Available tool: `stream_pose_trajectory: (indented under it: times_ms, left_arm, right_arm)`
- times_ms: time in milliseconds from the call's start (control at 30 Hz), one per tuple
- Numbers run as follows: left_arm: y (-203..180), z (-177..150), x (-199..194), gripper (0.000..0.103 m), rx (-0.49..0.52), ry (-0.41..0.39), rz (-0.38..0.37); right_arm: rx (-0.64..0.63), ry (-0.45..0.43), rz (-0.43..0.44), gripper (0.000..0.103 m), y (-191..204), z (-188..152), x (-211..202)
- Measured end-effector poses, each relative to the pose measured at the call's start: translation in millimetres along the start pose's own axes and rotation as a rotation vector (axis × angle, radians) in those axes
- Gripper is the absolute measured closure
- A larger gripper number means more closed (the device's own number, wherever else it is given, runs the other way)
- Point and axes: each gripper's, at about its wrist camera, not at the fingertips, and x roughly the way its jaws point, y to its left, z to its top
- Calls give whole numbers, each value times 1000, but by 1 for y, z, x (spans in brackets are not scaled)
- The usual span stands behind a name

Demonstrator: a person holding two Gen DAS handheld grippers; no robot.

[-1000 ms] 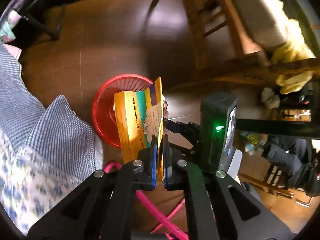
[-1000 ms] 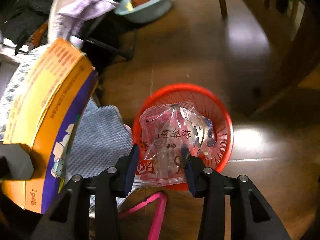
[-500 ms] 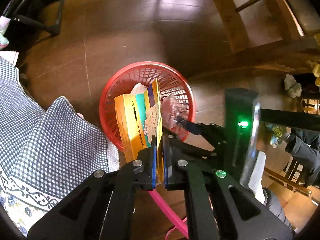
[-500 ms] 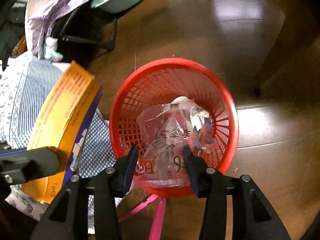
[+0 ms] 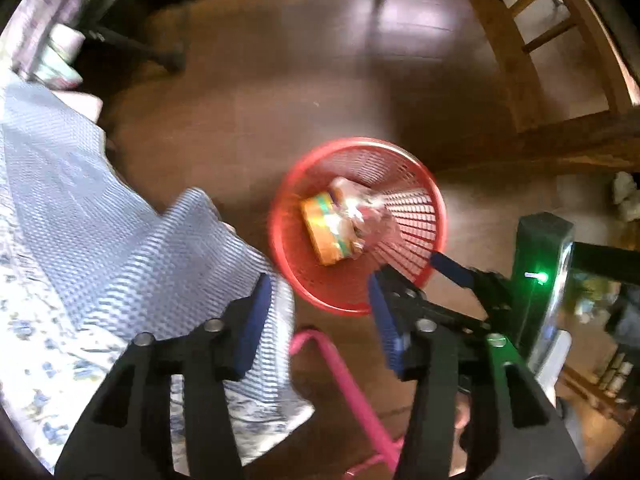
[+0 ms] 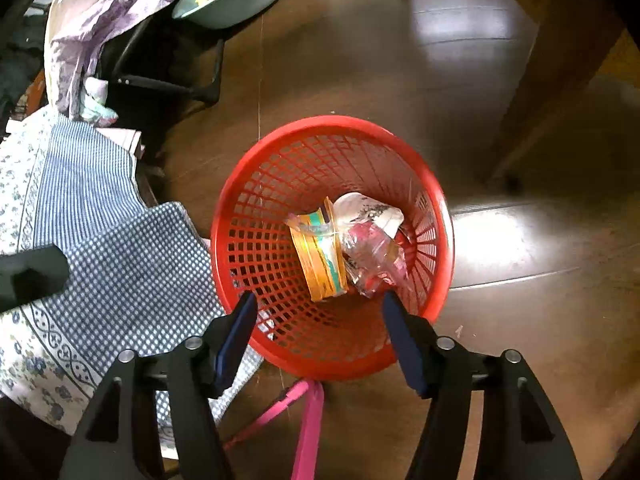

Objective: Collect trash
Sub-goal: 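Open both tools to drop the box and wrapper into the wastebasket, then swing both tools back over the bed toward the remaining trash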

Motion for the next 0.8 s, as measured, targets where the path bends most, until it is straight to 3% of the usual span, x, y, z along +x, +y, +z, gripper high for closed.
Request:
stream_pose_trajectory:
  times_ms: [100,233,400,533,800]
  left_arm:
    - [3,-3,-11,48,-25,-19,-12]
    - [12,-9,-24,41,-74,-35,24]
    - [32,-20,-57,38,-138,-107,-17]
    - [42,-36,-97,37,-114,-209,21]
    - [98,-101,-220,24,-197,-511,-38]
  right_arm:
    - [-24,1,-6,36,7,-3,-10]
    - [-30,-45,-18,23,17,-3,-34]
    - [-73,-70,-126,19,36,-2,-66]
    - [-190,-138,-322,17,64,-2,-97]
    - [-269,-337,-306,15,133,12,-186]
